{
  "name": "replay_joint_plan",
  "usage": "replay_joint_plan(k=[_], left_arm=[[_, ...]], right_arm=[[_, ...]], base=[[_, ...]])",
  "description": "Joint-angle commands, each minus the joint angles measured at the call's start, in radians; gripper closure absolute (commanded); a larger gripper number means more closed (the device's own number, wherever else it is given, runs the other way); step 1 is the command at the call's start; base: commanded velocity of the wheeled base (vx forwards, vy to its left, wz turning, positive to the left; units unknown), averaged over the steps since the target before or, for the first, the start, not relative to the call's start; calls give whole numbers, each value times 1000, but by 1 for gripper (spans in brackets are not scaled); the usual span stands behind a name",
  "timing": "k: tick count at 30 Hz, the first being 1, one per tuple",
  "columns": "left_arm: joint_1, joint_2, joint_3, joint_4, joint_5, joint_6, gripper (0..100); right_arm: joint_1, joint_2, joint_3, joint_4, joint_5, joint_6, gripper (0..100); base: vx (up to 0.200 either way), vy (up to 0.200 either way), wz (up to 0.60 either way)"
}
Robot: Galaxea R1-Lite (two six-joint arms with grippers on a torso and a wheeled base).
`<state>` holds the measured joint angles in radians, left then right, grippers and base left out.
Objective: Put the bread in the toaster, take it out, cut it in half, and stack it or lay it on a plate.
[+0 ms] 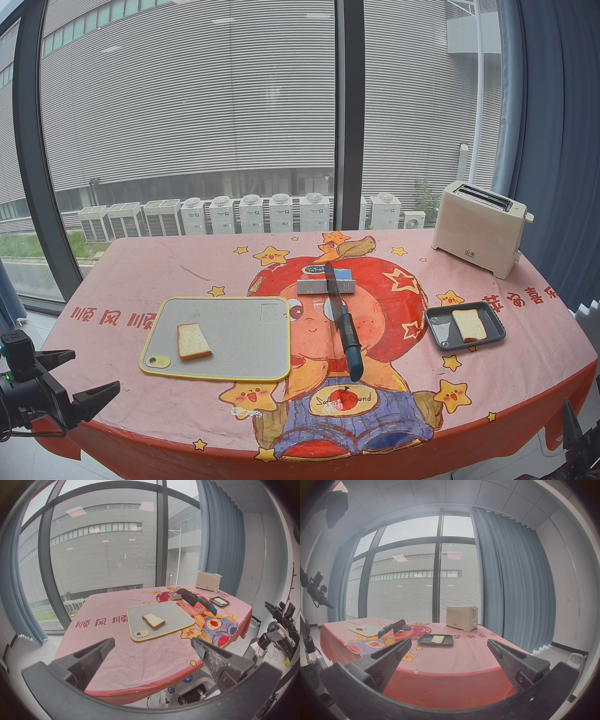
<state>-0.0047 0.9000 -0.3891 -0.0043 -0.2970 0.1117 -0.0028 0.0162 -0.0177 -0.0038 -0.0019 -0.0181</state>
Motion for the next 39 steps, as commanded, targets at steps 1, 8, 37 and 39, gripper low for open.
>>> replay_joint_plan(k=[1,8,37,39], left_arm=[[0,22,-2,0,-1,-1,0],[0,62,10,-83,-14,-15,0],[0,115,12,-129,-28,-50,0],[0,123,12,-131,-28,-49,0]], right_arm=[[0,-16,18,-1,0,0,0],[-2,-16,18,-1,0,0,0],[-2,-16,18,-1,0,0,0],[-2,-16,18,-1,0,0,0]], base=[[0,0,0],[0,0,0],[0,0,0],[0,0,0]])
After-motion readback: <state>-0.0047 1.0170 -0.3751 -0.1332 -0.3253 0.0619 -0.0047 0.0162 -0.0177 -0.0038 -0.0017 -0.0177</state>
